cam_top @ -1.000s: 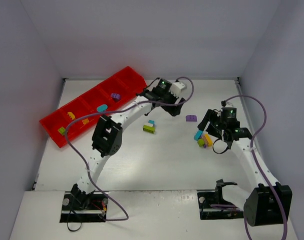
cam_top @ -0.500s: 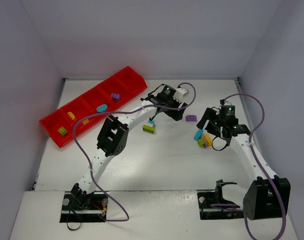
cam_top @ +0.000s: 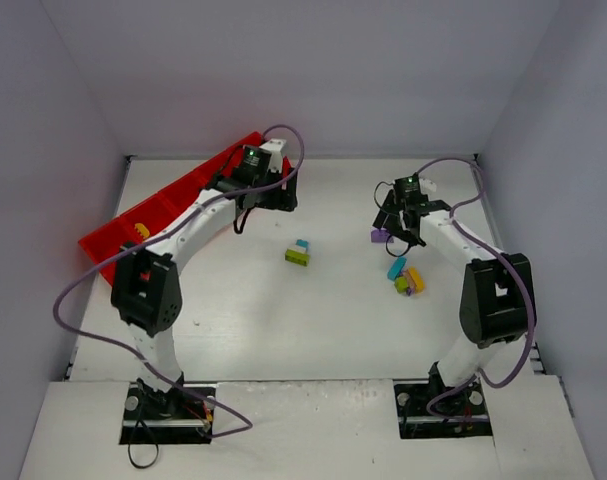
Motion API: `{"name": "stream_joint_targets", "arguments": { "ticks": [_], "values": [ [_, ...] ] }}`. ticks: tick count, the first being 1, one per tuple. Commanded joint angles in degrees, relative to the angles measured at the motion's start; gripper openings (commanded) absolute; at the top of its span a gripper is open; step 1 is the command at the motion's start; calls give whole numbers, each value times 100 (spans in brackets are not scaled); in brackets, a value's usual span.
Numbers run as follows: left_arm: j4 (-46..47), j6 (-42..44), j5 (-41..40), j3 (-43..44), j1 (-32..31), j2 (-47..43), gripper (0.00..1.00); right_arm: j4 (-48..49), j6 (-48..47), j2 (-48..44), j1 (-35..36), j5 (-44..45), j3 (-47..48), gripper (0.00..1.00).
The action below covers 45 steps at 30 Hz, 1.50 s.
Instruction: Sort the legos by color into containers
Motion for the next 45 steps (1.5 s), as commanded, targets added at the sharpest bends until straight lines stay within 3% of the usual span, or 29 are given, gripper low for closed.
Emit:
{"name": "stream_joint_targets", "arguments": {
  "ticks": [1,9,25,33,39,45],
  "values": [
    [-208,-225,-99,-345,-200,-733,70,-495,1180,533,5,980,566,64],
    [-313,-375,-3,-1355,-200,-1630,70,-892,2765,1087,40,1219,1032,70],
    [46,-296,33,-2244,-218,-2378,70,-1077,3970,2037,32,1051,1410,71],
    [3,-296,94,-2201,-226,-2431,70,-1086,4366,2336,-39,990,1402,71],
    [-15,-278,77,-2218,-226,-2466,70,-1086,4349,2477,-56,929,1419,63],
    [-15,-287,129,-2209,-218,-2457,70,-1086,4147,2441,-74,1025,1384,44]
  ]
}}
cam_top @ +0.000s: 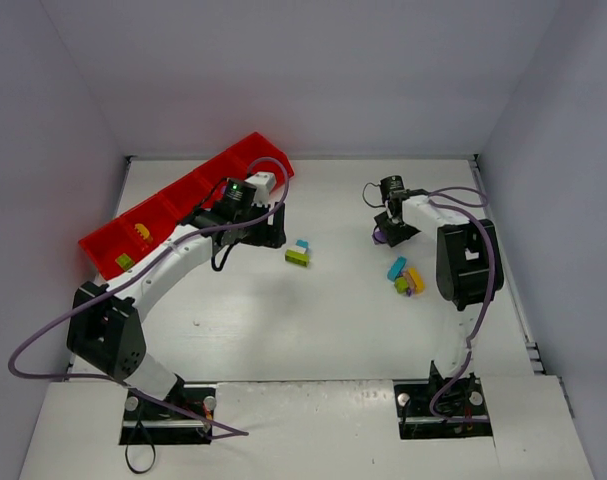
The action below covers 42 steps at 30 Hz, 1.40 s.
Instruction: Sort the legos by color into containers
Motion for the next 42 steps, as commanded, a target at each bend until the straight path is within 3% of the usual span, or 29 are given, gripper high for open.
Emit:
{"name": "stream_joint_targets", "arguments": {
  "ticks": [1,3,5,6,12,15,21,26,42],
  "values": [
    [230,10,81,110,-3,-306,70,-153,-26,343,-65,175,-17,37],
    [230,10,90,110,5,-324,70,-153,-236,352,-48,210,27,29],
    [239,28,107,101,-3,-324,70,-144,-429,378,-48,219,132,13],
    [256,28,116,101,5,-333,70,-135,-657,378,-30,175,168,0],
    [449,10,379,13,5,-385,70,776,-2125,-69,303,-246,230,0],
    [799,-331,661,-136,5,-464,70,1401,-2548,-717,488,-746,-86,0],
    [2048,-1332,942,-610,-3,-754,70,2755,-1987,-1580,515,-2223,-973,0],
    [2699,-1589,671,-542,-161,-659,70,4028,-1091,-1985,524,-3258,-1650,0],
    [2691,-1273,-59,347,-698,238,70,6156,-238,-2460,603,-4122,-2187,0]
  ]
}}
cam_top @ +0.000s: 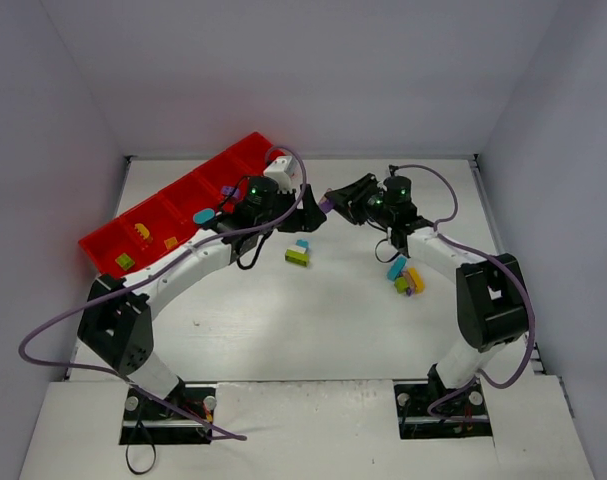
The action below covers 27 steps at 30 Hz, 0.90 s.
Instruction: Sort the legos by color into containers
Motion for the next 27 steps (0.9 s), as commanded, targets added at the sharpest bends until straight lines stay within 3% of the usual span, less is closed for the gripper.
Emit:
{"name": "stream_joint_targets", "arguments": {
  "ticks": [1,7,22,27],
  "values": [
    [485,126,-280,356,-5,4,70,1133,359,-515,28,-346,-82,0],
    [714,284,-623,479,-14,180,69,1432,579,-541,54,-487,-145,0],
    [1180,372,-518,980,-22,848,60,1705,712,-550,133,-566,-153,0],
    [1312,372,-526,989,-14,927,44,1687,712,-515,142,-583,-153,0]
  ]
}}
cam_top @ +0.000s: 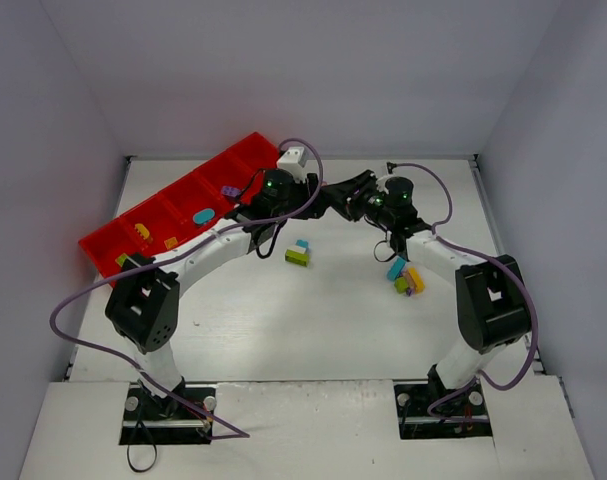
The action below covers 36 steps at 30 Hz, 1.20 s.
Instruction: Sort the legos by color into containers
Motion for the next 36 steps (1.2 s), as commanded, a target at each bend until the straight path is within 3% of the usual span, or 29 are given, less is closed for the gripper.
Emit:
{"name": "stream_joint_targets", "arguments": {
  "ticks": [1,6,11,14,15,17,20,23,28,31,36],
  "values": [
    [556,129,-70,328,8,-128,42,599,69,-428,59,-153,43,0],
    [635,217,-105,215,26,-189,13,493,-19,-366,59,-170,34,1],
    [705,226,-149,39,78,-295,5,388,-212,-314,59,-179,52,15],
    [723,226,-140,-137,122,-400,4,161,-484,-296,42,-127,105,36],
    [732,235,-140,-189,157,-470,4,90,-554,-270,33,-118,157,50],
    [758,252,-140,-374,175,-576,4,-199,-765,-226,-11,-118,245,68],
    [758,252,-123,-638,237,-699,4,-447,-976,-164,-143,-118,360,83],
    [715,296,-149,-866,333,-901,4,-631,-1160,-120,-344,-126,404,89],
    [154,384,-236,-858,920,-981,4,-1594,-1889,-313,-775,110,614,89],
    [-251,638,-587,-507,1238,-832,4,-2395,-2671,-585,-978,539,764,89],
    [-1385,1052,-983,790,1853,90,4,-3144,-3525,-1069,-1004,1112,826,87]
  ]
}}
